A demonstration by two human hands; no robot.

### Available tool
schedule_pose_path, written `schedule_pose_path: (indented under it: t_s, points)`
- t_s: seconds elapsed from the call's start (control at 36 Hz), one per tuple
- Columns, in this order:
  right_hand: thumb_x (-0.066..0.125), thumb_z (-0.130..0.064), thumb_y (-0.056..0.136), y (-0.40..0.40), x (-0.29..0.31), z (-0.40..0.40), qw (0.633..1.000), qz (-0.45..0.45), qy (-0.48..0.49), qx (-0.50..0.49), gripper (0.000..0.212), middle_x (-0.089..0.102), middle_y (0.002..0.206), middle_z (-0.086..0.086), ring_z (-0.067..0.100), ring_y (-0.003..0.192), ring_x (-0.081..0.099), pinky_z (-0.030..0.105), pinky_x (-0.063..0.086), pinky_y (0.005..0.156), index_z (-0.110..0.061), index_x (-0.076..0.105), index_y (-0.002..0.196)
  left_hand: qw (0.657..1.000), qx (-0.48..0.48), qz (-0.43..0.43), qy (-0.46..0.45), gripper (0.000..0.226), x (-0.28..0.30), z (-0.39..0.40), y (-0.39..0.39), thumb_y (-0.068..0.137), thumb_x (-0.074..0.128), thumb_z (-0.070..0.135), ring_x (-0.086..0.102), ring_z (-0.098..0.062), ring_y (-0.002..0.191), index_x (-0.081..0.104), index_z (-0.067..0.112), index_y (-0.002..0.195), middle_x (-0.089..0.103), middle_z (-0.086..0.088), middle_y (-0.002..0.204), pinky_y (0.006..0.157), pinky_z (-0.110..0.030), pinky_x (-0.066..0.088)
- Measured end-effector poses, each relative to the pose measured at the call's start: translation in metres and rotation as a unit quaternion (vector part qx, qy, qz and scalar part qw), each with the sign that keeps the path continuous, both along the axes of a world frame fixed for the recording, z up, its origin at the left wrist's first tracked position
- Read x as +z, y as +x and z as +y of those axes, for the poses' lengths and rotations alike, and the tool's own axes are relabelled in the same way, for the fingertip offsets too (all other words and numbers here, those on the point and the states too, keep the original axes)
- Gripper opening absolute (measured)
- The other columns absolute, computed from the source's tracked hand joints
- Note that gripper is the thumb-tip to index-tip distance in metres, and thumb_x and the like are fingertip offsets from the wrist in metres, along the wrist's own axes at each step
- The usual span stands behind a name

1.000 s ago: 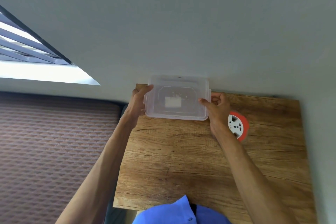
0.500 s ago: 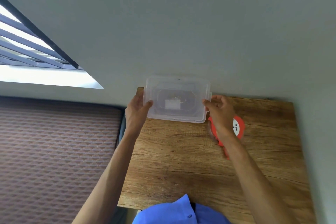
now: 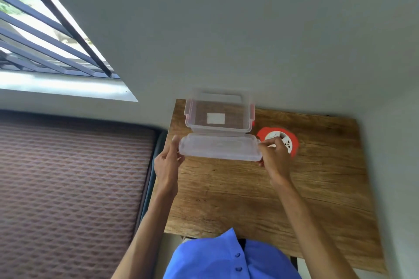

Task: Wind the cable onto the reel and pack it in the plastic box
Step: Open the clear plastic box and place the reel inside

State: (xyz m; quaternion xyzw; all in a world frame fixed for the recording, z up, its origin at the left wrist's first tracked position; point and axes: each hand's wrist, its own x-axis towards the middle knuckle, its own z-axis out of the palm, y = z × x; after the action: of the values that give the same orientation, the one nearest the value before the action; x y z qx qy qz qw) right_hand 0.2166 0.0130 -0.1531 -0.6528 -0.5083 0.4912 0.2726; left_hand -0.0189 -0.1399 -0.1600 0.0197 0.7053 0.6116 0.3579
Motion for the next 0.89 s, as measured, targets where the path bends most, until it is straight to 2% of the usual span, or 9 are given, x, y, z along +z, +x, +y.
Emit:
schedule_pose_path:
  t_s: [0.08,0.22,0.33,0.36,0.47,0.53,0.64,0.75,0.89]
  points:
    - [0.074,-0.015,0.088,0.01,-0.011,-0.015,0.998,-0.043,0.023,0.05,0.014,0.076,0.081,-0.008,0.009,0.071,0.072,0.025,0.051,0.059,-0.022,0.067,0.099,0.999,-0.002,0.014,-0.043,0.038,-0.012,-0.02,0.007,0.088,0.081,0.07,0.085,-0.016,0.099,0.092,0.034,0.093,0.088,-0.001,0.098,0.088,-0.036,0.067]
    - [0.078,-0.017,0.089,0.02,-0.033,-0.039,0.988,-0.108,0.01,0.113,0.02,0.075,0.087,-0.007,0.009,0.078,0.072,0.024,0.048,0.062,-0.019,0.063,0.103,0.994,-0.002,0.039,-0.104,0.024,-0.033,-0.037,0.017,0.105,0.079,0.023,0.079,-0.022,0.111,0.084,0.012,0.126,0.083,-0.004,0.115,0.108,-0.05,0.062]
    - [0.078,-0.014,0.089,0.025,-0.049,-0.045,0.98,-0.137,0.011,0.146,0.012,0.073,0.084,-0.007,0.009,0.077,0.07,0.021,0.046,0.06,-0.014,0.071,0.1,0.986,-0.002,0.086,-0.145,0.024,-0.048,-0.042,0.025,0.108,0.075,0.018,0.069,0.004,0.091,0.082,0.011,0.129,0.075,0.015,0.1,0.076,-0.01,0.059]
    - [0.077,-0.012,0.091,0.026,-0.052,-0.046,0.979,-0.135,0.009,0.155,0.011,0.072,0.083,-0.008,0.009,0.078,0.071,0.02,0.047,0.062,-0.012,0.073,0.101,0.983,-0.001,0.094,-0.156,0.022,-0.052,-0.042,0.027,0.107,0.075,0.018,0.066,0.007,0.089,0.083,0.012,0.127,0.073,0.017,0.097,0.075,-0.009,0.057]
    - [0.071,-0.008,0.095,0.037,-0.058,-0.043,0.974,-0.143,0.016,0.177,0.008,0.076,0.086,-0.005,0.016,0.087,0.076,0.032,0.059,0.076,-0.009,0.079,0.098,0.98,-0.009,0.077,-0.183,0.023,-0.064,-0.045,0.031,0.106,0.077,0.019,0.073,-0.015,0.104,0.083,0.009,0.126,0.078,0.0,0.111,0.109,-0.043,0.059]
    - [0.071,-0.01,0.097,0.042,-0.058,-0.037,0.976,-0.15,0.036,0.154,0.011,0.081,0.091,0.0,0.018,0.086,0.076,0.036,0.06,0.08,-0.009,0.082,0.096,0.978,-0.005,0.077,-0.194,0.022,-0.068,-0.046,0.032,0.105,0.076,0.018,0.073,-0.023,0.114,0.084,0.009,0.123,0.079,-0.002,0.113,0.11,-0.046,0.059]
    - [0.071,-0.013,0.098,0.055,-0.05,-0.013,0.985,-0.16,0.067,0.005,0.012,0.081,0.098,0.009,0.026,0.086,0.074,0.03,0.051,0.066,-0.008,0.079,0.105,0.977,-0.001,0.083,-0.195,0.019,-0.072,-0.047,0.032,0.105,0.072,0.017,0.073,-0.023,0.111,0.084,0.012,0.12,0.075,0.01,0.099,0.105,-0.044,0.061]
    - [0.082,-0.026,0.093,0.067,-0.041,0.02,0.987,-0.118,-0.009,-0.106,0.028,0.077,0.111,0.015,0.022,0.082,0.066,0.025,0.043,0.057,-0.008,0.065,0.106,0.976,-0.014,0.079,-0.203,0.027,-0.072,-0.047,0.029,0.108,0.071,0.023,0.072,-0.025,0.116,0.082,0.012,0.129,0.077,-0.004,0.119,0.107,-0.048,0.06]
    - [0.095,-0.027,0.079,0.063,-0.04,0.051,0.985,-0.046,-0.125,-0.106,0.055,0.077,0.117,0.017,0.034,0.104,0.074,0.04,0.061,0.08,-0.001,0.071,0.122,0.98,-0.028,0.069,-0.184,0.026,-0.07,-0.045,0.028,0.107,0.072,0.024,0.073,-0.024,0.113,0.079,0.016,0.13,0.076,-0.002,0.117,0.094,-0.04,0.062]
